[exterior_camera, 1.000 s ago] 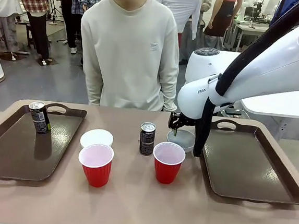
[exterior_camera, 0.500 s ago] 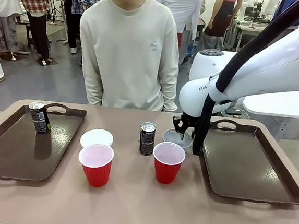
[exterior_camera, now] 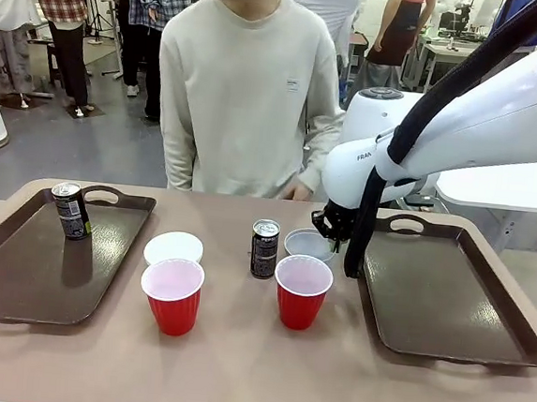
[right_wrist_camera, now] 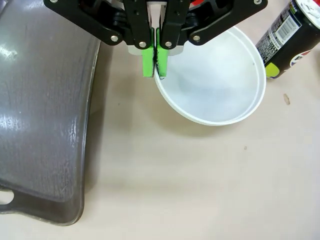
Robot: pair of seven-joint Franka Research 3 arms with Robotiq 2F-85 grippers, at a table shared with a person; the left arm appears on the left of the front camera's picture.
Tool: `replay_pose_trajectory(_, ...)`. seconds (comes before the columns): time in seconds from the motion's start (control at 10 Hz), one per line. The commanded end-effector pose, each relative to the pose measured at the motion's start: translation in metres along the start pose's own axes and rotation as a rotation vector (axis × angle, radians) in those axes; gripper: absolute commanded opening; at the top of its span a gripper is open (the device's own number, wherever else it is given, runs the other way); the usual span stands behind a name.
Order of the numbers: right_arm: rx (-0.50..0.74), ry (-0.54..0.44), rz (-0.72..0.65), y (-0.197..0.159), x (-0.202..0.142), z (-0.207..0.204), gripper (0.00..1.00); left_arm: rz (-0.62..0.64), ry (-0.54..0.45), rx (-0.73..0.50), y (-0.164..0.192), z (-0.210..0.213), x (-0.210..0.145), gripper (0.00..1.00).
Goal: Prepare tableware on both trays.
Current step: Pick up a Picnic Bowl from the table and place it on a Handle tray.
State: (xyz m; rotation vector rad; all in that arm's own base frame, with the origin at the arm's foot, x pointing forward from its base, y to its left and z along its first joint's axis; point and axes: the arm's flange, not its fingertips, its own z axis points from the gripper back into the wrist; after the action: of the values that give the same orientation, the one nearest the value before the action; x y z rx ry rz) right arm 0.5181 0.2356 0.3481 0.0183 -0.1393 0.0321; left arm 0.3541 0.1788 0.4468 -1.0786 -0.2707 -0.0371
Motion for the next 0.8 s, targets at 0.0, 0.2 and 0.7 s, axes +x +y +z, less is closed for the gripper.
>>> replay_pose_trajectory(0.0, 0.011, -0.005, -0.004, -0.009, -0.009, 0.007, 0.00, -0.007, 0.002, -0.011, 0.000, 0.003, -0.001, 1.00)
replay_pose_trajectory(0.2, -0.014, -0.055, -0.022, -0.024, -0.027, 0.061, 0.00, -0.007, 0.002, -0.011, 0.000, 0.003, -0.001, 1.00)
replay_pose_trajectory(0.7, -0.062, -0.148, -0.096, -0.075, -0.092, 0.170, 0.00, -0.007, 0.002, -0.011, 0.000, 0.003, -0.001, 1.00)
